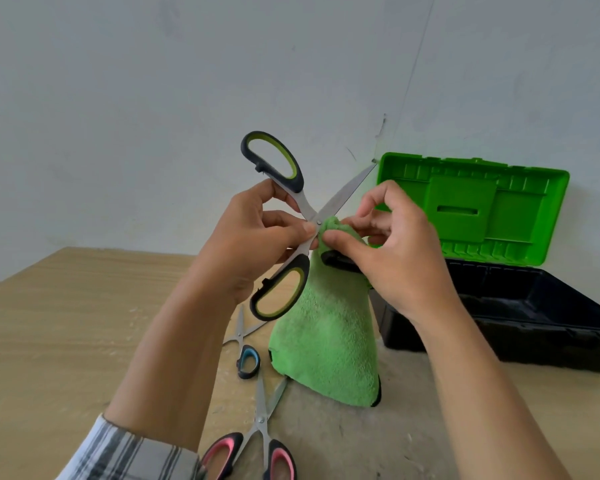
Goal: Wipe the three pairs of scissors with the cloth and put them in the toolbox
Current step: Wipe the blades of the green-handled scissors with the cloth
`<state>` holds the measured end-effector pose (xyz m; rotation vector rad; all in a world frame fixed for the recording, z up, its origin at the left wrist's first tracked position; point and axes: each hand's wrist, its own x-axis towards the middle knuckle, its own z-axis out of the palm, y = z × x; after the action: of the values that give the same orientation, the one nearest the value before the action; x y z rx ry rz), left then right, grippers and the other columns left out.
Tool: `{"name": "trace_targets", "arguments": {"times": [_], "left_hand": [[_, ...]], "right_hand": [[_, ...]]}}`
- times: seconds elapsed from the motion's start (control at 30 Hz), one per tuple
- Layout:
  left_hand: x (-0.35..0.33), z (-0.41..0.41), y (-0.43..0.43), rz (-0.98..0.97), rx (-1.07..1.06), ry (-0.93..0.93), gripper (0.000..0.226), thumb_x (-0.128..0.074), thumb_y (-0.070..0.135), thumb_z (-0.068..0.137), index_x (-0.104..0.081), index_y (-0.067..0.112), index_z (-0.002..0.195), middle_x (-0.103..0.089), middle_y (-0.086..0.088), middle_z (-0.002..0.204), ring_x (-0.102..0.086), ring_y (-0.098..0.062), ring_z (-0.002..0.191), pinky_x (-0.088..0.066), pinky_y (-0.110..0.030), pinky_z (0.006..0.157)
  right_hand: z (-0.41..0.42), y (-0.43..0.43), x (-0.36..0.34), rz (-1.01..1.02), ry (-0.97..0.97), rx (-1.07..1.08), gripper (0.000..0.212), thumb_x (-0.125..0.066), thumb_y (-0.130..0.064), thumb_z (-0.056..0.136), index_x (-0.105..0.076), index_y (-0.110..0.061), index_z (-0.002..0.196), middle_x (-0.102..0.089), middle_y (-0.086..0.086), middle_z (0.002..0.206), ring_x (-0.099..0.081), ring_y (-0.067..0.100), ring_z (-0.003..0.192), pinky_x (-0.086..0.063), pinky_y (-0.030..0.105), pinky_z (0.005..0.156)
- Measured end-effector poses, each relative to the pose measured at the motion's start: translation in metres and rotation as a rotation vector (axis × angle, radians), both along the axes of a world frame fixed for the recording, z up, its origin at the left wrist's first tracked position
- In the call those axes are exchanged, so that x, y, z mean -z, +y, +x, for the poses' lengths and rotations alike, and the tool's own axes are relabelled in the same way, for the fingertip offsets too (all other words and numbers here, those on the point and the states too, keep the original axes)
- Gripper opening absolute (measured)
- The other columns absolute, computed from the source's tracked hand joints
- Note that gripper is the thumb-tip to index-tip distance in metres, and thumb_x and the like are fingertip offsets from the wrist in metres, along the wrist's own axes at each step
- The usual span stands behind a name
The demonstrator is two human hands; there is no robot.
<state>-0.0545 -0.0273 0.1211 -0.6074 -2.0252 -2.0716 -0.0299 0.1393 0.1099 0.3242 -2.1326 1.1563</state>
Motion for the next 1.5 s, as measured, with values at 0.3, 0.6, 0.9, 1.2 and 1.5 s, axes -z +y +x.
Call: {"name": "trace_targets", "arguments": {"times": [0.3,0.6,0.9,1.2,1.5], "left_hand": [[0.0,0.004,0.003,0.024,0.061,0.004,0.024,-0.066,-0.006,0.085,-0.054,-0.002,0.106,-0.07,-0.015,0.076,-0.07,-0.028,0.076,-0.055,-0.055,0.081],[0.001,0.001,0.006,0.008,0.018,0.078,0.025,-0.071,-0.004,0.082,-0.056,0.001,0.102,-0.067,-0.002,0.062,-0.065,-0.03,0.067,-0.057,-0.054,0.072],[0.003,-0.001,0.01,0.05,0.033,0.027,0.02,-0.067,-0.006,0.084,-0.059,0.009,0.096,-0.064,-0.004,0.062,-0.068,-0.015,0.058,-0.054,-0.028,0.058],[-0.004,-0.004,-0.012,0.193,0.002,-0.035,0.022,-0.066,-0.006,0.085,-0.057,0.01,0.096,-0.057,-0.003,0.061,-0.071,-0.016,0.064,-0.052,-0.022,0.051],[-0.004,-0.009,-0.034,0.256,-0.125,-0.057,0.019,-0.065,0.001,0.088,-0.058,0.015,0.097,-0.065,0.004,0.059,-0.072,-0.015,0.072,-0.058,-0.031,0.07]], "right_hand": [[0.001,0.0,-0.001,-0.199,0.007,-0.076,0.032,-0.069,-0.024,0.086,-0.036,-0.028,0.083,-0.066,0.009,0.06,-0.043,0.021,0.054,-0.044,0.046,0.054],[0.001,0.008,-0.004,-0.175,-0.111,-0.143,0.051,-0.086,-0.025,0.075,-0.037,-0.029,0.088,-0.08,-0.002,0.09,-0.074,0.025,0.08,-0.057,0.06,0.084],[-0.005,0.002,0.0,-0.076,-0.076,-0.115,0.047,-0.07,-0.056,0.07,-0.029,-0.038,0.086,-0.073,0.024,0.08,-0.063,0.056,0.077,-0.052,0.067,0.066],[0.001,0.024,-0.004,0.015,-0.17,-0.177,0.048,-0.08,-0.034,0.079,-0.033,-0.035,0.089,-0.078,-0.004,0.078,-0.064,0.031,0.069,-0.053,0.062,0.077],[0.007,0.052,-0.007,0.138,-0.148,-0.023,0.044,-0.08,-0.029,0.081,-0.037,-0.032,0.09,-0.078,-0.003,0.086,-0.07,0.036,0.081,-0.055,0.058,0.083]]}}
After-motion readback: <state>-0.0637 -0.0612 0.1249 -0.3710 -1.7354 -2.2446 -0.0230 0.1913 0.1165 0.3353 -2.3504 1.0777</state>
